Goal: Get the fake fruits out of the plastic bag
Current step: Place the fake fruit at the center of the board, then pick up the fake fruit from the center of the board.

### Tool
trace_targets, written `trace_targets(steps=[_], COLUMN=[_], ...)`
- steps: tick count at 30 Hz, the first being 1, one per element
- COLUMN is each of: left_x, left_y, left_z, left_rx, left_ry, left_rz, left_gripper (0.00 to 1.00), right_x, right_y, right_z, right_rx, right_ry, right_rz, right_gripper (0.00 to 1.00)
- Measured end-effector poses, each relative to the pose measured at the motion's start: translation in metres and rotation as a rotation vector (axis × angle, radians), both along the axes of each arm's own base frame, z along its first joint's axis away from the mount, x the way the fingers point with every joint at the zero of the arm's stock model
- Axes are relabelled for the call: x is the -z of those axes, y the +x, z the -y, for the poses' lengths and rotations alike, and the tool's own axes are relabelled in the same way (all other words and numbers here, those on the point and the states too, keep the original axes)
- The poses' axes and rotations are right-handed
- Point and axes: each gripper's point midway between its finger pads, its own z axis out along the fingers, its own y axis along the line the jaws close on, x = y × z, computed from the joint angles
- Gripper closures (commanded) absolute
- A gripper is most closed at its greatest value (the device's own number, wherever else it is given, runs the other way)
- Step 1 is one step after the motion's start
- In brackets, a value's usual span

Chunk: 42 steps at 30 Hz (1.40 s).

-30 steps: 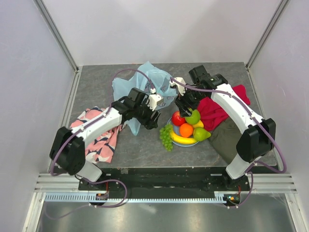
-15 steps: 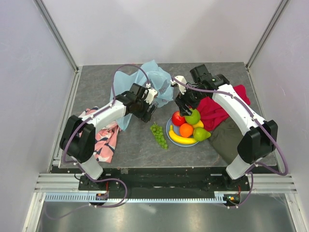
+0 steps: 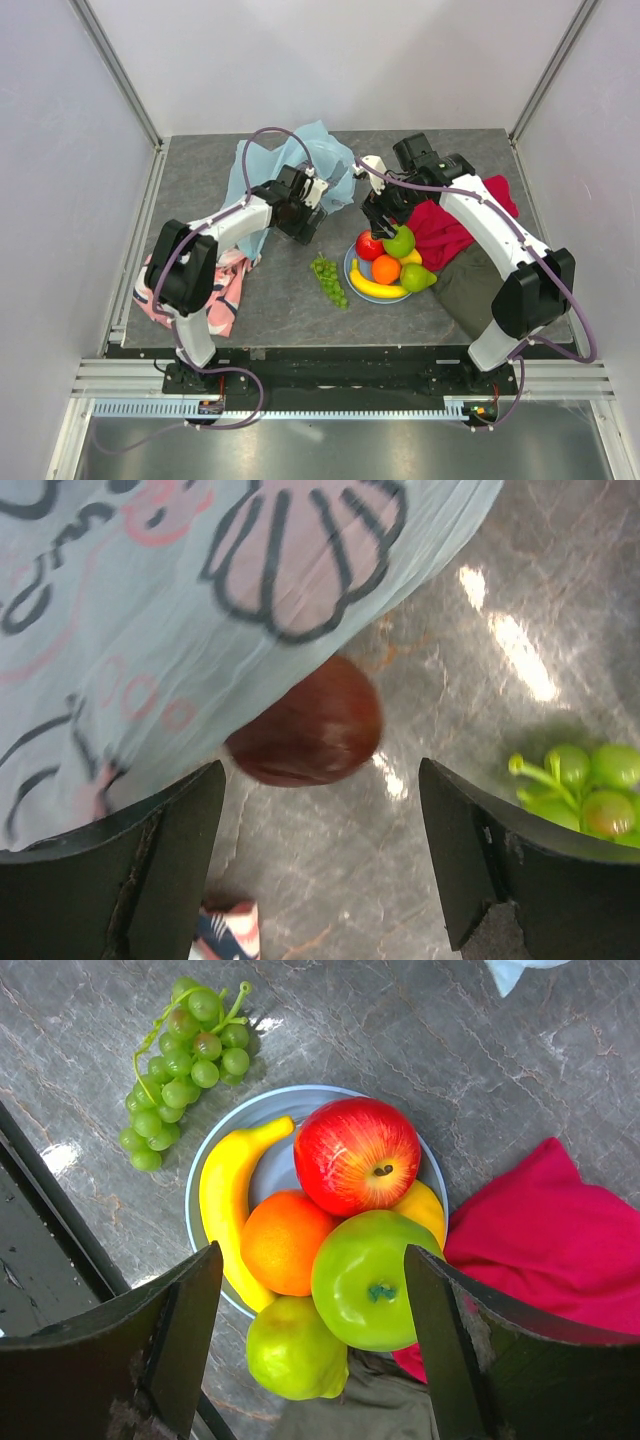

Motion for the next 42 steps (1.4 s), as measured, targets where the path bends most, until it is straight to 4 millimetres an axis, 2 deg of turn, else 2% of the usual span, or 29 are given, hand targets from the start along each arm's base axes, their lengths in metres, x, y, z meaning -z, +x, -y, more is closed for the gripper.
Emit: trace_targets(steps=[3,7,12,13,18,19,24,27,30,34,36,38,42], left_x=[0.007,0.015,0.019,0.019,0.017,0.017,0.016,0.007,-0.009,-0.026,-0.029,-0.032,-0.037], left_y=[0.007,0.016,0.019,0.019,0.019,0.019,0.015,0.006,-0.007,-0.029,-0.044,-0.059,-0.070], left_z=[0.007,0.013,0.015,0.015,0.017,0.018,0.019,0.018,0.012,0.001,-0.007,-0.017,-0.042], left_rx=[0.007,0.011,0.011,0.011,0.014,0.015,0.029,0.037,0.044,0.052,0.051,0.046,-0.013], left_ry=[-0.006,-0.007,-0.004,-0.004,-0.011,-0.012,-0.031,-0.052,-0.081,-0.120,-0.126,-0.131,-0.099], left_rz=[-0.015,-0.028,-0.032,-0.033,-0.038,-0.038,-0.053,-0.054,-0.041,-0.020,-0.015,-0.008,0.015], left_gripper=[0.24,0.40,0.47,0.54,0.71,0.73,0.84,0.98,0.98,0.98,0.73,0.54,0.44], right_x=[0.003,0.005,0.008,0.007,0.005,0.003,-0.007,-0.007,0.005,0.040,0.059,0.076,0.096], right_y=[-0.001,-0.002,-0.004,-0.005,-0.012,-0.014,-0.033,-0.042,-0.049,-0.061,-0.070,-0.076,-0.079], right_z=[0.000,0.001,0.002,0.003,0.006,0.006,-0.002,-0.014,-0.030,-0.062,-0.080,-0.097,-0.116], right_rx=[0.000,0.001,0.001,0.001,0.001,0.000,-0.015,-0.027,-0.049,-0.109,-0.142,-0.161,-0.164], right_ry=[-0.002,-0.006,-0.010,-0.009,-0.008,-0.005,0.081,0.134,0.155,0.112,0.076,0.039,-0.031], right_rz=[-0.006,-0.013,-0.020,-0.018,-0.012,-0.010,-0.044,-0.100,-0.173,-0.268,-0.304,-0.323,-0.313], right_gripper=[0.18,0.18,0.18,0.18,0.17,0.02,0.02,0.02,0.02,0.02,0.02,0.02,0.02])
